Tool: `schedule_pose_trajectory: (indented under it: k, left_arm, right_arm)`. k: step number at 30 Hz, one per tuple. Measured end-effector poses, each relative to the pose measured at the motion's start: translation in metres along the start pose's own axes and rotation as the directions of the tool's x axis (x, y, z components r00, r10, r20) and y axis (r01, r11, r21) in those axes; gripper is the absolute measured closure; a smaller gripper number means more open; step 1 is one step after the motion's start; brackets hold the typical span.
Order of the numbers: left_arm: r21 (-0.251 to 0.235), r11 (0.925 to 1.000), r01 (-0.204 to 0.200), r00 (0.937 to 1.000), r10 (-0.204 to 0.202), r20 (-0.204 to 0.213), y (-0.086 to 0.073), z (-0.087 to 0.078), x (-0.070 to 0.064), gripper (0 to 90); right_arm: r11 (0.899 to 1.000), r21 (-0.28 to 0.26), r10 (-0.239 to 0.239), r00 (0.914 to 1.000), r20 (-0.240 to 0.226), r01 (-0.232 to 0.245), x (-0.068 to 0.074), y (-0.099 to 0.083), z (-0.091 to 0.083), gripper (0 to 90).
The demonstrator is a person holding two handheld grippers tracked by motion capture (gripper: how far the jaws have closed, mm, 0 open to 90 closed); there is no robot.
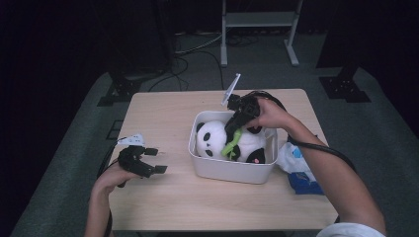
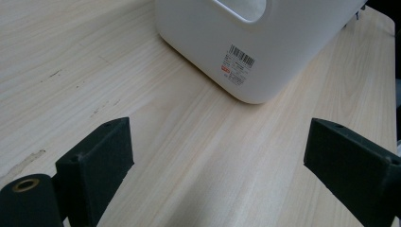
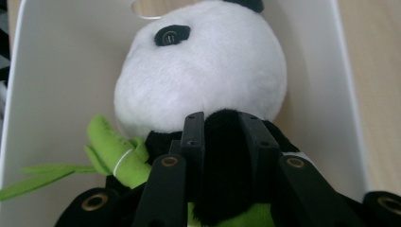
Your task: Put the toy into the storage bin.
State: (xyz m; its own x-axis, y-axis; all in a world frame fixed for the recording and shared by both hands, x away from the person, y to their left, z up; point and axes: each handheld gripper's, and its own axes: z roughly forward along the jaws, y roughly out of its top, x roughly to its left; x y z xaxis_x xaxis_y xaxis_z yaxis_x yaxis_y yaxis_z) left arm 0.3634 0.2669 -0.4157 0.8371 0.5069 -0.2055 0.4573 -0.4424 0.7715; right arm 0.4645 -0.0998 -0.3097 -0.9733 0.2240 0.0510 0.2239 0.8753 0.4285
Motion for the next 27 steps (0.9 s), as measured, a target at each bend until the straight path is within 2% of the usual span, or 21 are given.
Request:
schedule_pose_trajectory:
  k: [3,7,11,12,14,27]
  left_arm:
    - [0.002,1.0000,0.000,1.0000,0.000,0.000,0.000,0.000,0.000,7.7]
    - [0.005,1.0000,0.001,1.0000,-0.001,0.002,0.000,0.001,0.000,7.7]
    - [0.004,1.0000,0.001,1.0000,-0.001,0.001,0.000,0.002,0.000,7.7]
    - [0.006,1.0000,0.001,1.0000,-0.001,0.002,0.000,0.002,0.000,7.7]
    - [0.010,0.9999,-0.001,1.0000,0.001,0.005,0.000,0.003,0.000,7.7]
    - [0.009,0.9999,-0.014,0.9999,0.014,0.004,0.002,0.003,-0.004,7.6]
  right_arm:
    - [0.999,0.028,0.016,0.9995,-0.029,-0.015,-0.002,-0.003,0.007,70.7]
    - [0.998,0.060,0.017,0.9994,-0.029,-0.015,-0.002,-0.007,0.017,66.3]
    - [0.998,0.041,0.038,0.9984,-0.041,-0.037,-0.004,-0.012,0.014,60.8]
    - [0.999,0.025,0.047,0.9973,-0.057,-0.045,-0.004,-0.013,0.012,60.5]
    - [0.999,-0.006,0.044,0.9972,-0.061,-0.045,-0.003,-0.013,0.006,60.5]
    - [0.994,-0.087,0.055,0.9954,-0.078,-0.061,0.012,-0.025,-0.015,56.4]
